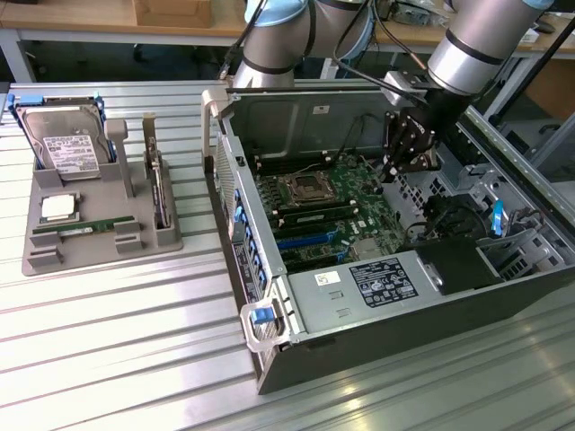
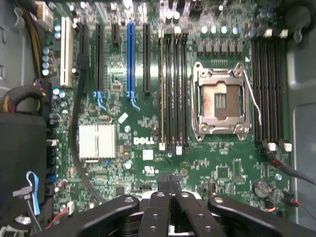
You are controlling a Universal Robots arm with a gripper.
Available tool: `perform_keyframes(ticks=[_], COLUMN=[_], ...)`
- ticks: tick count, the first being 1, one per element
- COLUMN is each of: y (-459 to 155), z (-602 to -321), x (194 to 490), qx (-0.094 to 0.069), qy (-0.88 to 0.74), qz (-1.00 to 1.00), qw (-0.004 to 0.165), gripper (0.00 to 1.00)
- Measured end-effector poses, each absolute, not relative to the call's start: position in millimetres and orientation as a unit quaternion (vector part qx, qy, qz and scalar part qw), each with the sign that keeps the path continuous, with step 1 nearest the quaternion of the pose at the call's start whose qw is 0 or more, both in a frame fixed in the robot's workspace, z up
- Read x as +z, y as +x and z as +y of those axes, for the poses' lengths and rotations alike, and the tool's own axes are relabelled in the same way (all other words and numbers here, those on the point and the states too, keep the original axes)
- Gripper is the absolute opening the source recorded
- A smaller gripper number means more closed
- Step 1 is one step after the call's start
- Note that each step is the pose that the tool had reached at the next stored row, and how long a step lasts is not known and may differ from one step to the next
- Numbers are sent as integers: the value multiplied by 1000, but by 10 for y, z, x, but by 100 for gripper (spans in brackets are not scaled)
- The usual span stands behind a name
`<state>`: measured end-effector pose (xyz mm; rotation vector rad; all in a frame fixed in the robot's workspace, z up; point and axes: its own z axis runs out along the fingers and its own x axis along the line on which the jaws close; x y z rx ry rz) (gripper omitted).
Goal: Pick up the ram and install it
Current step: 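Press down the ram until it locks into place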
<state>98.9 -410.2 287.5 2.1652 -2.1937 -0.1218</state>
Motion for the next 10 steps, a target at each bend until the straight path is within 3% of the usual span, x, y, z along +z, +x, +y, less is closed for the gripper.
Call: perform_keyframes(ticks=[10], y=[989], z=[-4102], x=[2874], qx=[-38], qy=[702], qz=[-711], qw=[27], gripper=[11])
